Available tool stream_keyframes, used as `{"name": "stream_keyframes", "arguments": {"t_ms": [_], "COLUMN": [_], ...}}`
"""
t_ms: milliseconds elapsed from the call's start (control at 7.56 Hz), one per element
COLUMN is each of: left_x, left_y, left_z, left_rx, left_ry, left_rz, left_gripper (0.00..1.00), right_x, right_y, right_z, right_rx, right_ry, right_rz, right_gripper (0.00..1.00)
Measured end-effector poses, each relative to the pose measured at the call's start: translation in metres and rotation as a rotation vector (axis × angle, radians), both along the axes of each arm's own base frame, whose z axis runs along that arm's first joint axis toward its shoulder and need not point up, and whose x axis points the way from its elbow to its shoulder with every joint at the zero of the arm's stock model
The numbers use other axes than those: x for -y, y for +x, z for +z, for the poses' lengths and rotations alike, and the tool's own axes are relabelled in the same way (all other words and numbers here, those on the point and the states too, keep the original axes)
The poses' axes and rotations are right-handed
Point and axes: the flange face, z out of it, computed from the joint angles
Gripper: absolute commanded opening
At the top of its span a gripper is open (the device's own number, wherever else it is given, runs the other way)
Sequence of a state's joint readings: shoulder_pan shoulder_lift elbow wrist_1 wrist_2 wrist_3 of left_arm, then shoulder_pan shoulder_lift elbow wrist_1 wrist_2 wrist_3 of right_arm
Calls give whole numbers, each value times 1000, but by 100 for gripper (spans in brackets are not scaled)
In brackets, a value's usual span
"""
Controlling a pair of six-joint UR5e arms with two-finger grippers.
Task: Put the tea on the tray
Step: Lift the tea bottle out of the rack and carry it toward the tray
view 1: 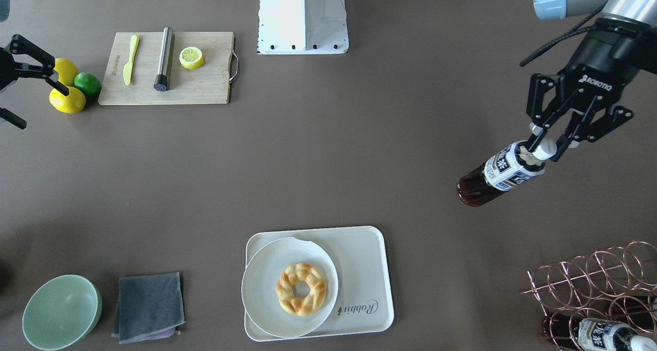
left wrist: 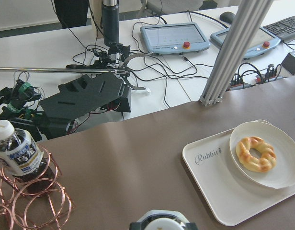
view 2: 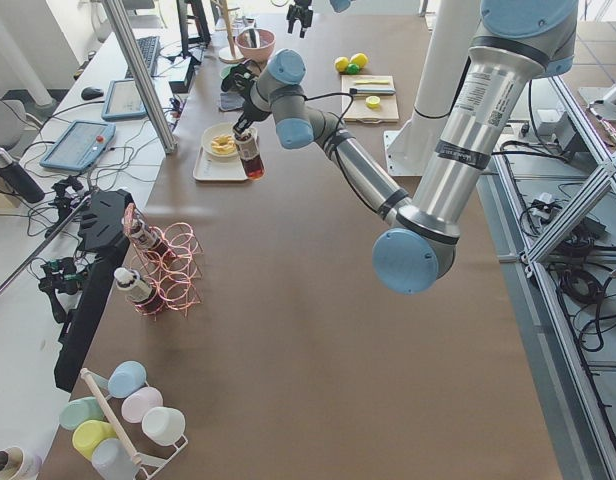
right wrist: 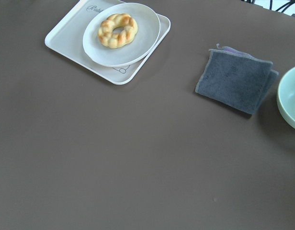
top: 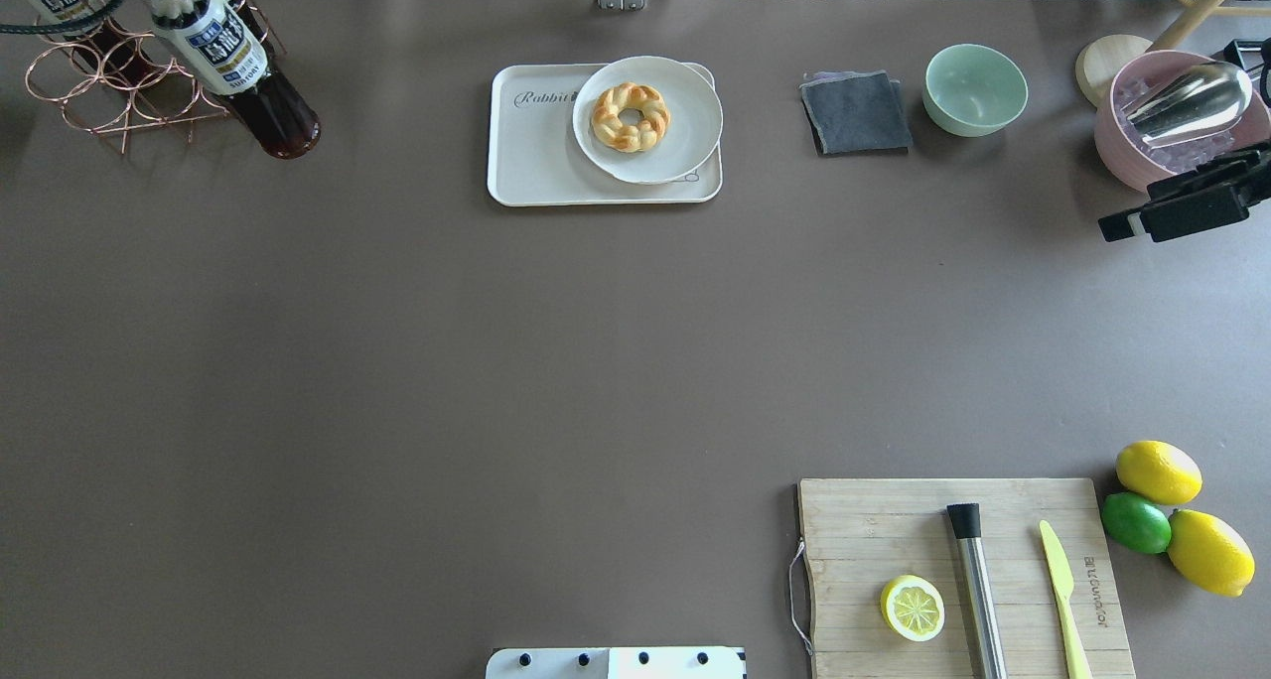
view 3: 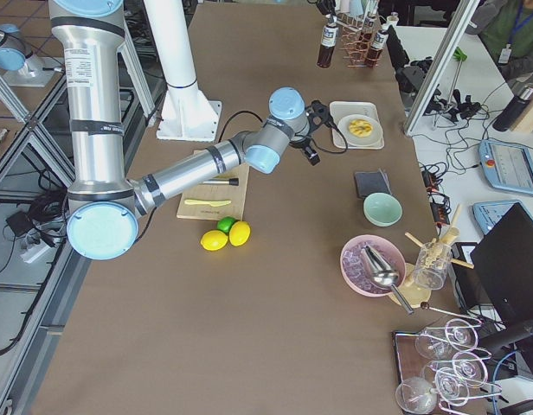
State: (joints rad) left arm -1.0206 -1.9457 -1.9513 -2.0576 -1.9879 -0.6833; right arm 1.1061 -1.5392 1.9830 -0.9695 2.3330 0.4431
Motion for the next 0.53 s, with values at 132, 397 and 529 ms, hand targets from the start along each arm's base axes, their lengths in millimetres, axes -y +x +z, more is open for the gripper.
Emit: {"name": "stream_keyframes", "arguments": {"t_ms": [132,397,529], "left_x": [-12,-39,-55], "left_y": [35,107,141], "left_z": [-13,-42,-62], "left_rx": [-2,25,50], "left_ry": [25,71,84], "left_rz": [21,31,27], "left_gripper": [0,0,0], "right_x": [3,3,1], "right_y": [-18,-53,-70], "right_z": [-16,-41,-49], "right_rx": [3,6,-2], "right_ry": [39,99,125], "right_rz": [-9,-22,-17], "right_gripper": [99,99,99]}}
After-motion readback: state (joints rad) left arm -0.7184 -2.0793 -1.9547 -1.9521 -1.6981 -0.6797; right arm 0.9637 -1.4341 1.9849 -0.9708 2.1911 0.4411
